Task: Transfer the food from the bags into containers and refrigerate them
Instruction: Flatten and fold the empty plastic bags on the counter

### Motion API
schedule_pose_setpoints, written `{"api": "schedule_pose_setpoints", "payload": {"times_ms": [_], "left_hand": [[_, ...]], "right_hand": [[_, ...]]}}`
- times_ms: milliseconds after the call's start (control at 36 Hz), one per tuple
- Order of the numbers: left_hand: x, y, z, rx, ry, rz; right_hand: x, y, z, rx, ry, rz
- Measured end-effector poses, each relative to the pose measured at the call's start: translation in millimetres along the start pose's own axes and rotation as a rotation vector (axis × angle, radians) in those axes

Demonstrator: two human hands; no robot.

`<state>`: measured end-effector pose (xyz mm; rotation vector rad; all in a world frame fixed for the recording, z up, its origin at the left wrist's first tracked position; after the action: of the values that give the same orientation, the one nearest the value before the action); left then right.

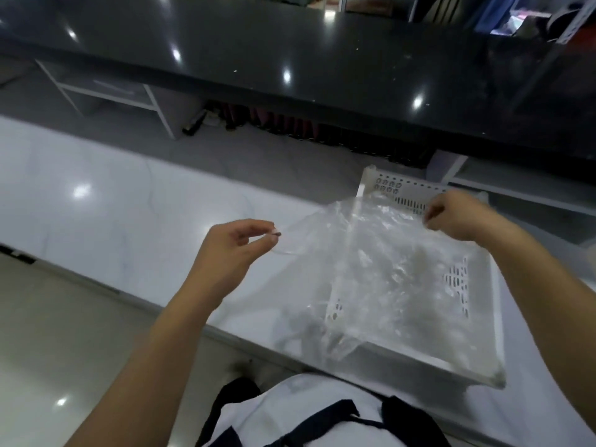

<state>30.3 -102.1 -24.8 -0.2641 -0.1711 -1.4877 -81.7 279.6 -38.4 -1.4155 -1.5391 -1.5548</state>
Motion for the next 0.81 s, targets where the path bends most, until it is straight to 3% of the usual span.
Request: {"api": "schedule_pose_setpoints", "payload": {"times_ms": [222,417,528,611,694,806], "left_hand": [[118,-12,12,-0.094,0.118,0.169],[208,-14,-69,0.078,0.044,0.263],[254,-5,-112,0.199,-0.128,0.387],[276,4,-115,0.215,-0.177,0.496],[271,0,-96,0.1,-0.27,0.466],[241,-13,-71,0.038,-0.369,0.312]], "right_hand": [[17,64,-99,0.159,-0.506,0.123],[-55,75,-201,0.14,-0.377,0.079],[-114,85,-233,0.012,-0.304,0.042],[-163,94,-238,-0.127,-0.404,-0.067],[-190,101,-237,-0.232,-0.47,-0.091],[-197,104,-236,-0.289,-0.451,-0.001]]}}
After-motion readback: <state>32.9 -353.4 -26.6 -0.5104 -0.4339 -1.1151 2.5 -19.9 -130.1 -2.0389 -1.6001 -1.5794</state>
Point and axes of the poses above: each hand's wrist, its own y-axis away from the middle knuckle, its own x-axis out of the back of the hand, z = x × y, the point moved 10 cm from there along -y, towards the middle knuckle, and after that the axes turned 10 degrees about -x, right-handed, at the moved point
